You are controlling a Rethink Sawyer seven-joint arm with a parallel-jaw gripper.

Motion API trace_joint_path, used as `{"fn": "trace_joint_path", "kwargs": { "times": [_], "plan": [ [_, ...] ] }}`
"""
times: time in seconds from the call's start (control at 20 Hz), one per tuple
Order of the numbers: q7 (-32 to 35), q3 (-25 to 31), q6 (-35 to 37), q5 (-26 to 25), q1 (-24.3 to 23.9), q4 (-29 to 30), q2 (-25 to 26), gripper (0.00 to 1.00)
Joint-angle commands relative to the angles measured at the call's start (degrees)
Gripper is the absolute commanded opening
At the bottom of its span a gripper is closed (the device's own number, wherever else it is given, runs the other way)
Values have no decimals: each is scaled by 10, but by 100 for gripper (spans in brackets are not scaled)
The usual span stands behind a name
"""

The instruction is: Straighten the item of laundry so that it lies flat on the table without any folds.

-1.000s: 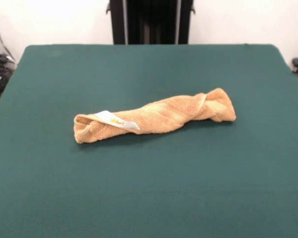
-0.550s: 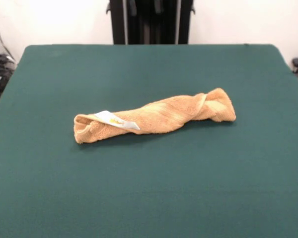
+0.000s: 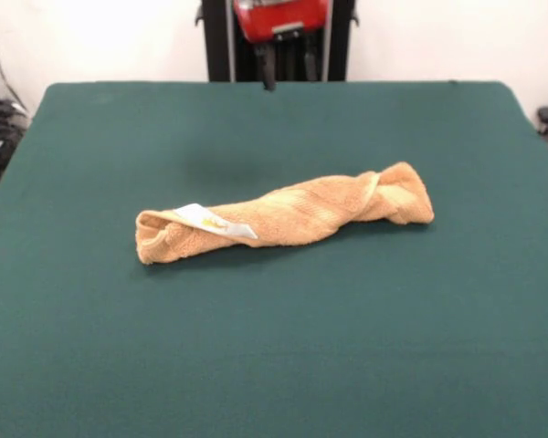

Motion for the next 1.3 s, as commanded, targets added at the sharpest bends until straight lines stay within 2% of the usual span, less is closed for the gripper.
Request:
{"fn": "trace_joint_path", "kwargs": {
  "times": [0.05,0.25,0.4,0.6,0.8,1.3],
  "plan": [
    [46,46,-101,-38,50,-19,49,100],
    [82,10,-146,-42,90,-25,43,100],
    [118,-31,-185,-26,126,-10,17,100],
    [145,-88,-257,-8,171,17,-10,100],
    [155,-125,-338,4,193,37,-8,100],
    [145,-107,-459,-7,170,-9,85,100]
  ]
}}
